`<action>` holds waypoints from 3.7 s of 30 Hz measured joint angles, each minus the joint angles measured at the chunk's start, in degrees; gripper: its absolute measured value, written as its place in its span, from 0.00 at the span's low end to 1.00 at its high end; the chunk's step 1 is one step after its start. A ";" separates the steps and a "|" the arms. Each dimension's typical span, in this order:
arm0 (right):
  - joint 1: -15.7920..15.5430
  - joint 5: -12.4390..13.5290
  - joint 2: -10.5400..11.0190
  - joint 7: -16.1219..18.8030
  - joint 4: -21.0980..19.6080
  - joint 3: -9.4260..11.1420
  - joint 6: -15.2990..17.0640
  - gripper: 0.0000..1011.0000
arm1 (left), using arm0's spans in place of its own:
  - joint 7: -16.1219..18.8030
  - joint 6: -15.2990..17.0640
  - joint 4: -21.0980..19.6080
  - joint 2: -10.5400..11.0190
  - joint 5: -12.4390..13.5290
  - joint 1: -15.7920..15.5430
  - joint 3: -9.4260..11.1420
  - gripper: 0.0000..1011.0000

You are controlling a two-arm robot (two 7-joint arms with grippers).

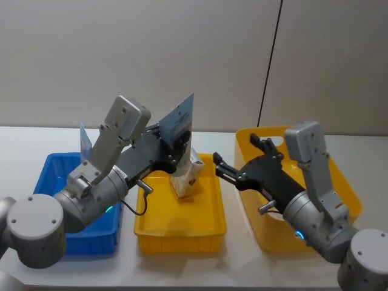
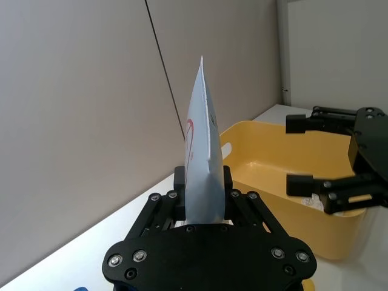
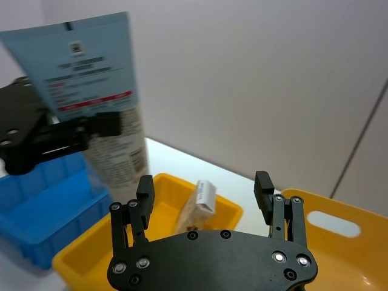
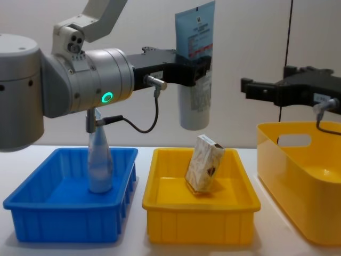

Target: Bimanual collaborative sorting of washing and personal care products

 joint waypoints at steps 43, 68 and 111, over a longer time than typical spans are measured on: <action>12.65 0.22 2.59 11.92 13.06 -9.75 -0.42 0.99 | -0.16 0.00 0.10 -0.24 0.00 -0.20 0.10 0.26; 19.91 -1.24 -1.20 10.13 23.86 -13.35 -3.27 0.83 | -0.16 0.00 0.10 -0.23 0.00 -0.19 0.11 0.26; 17.66 1.72 0.14 4.76 19.89 -11.71 -0.97 0.62 | -0.17 0.00 0.10 -0.23 0.00 -0.19 0.11 0.99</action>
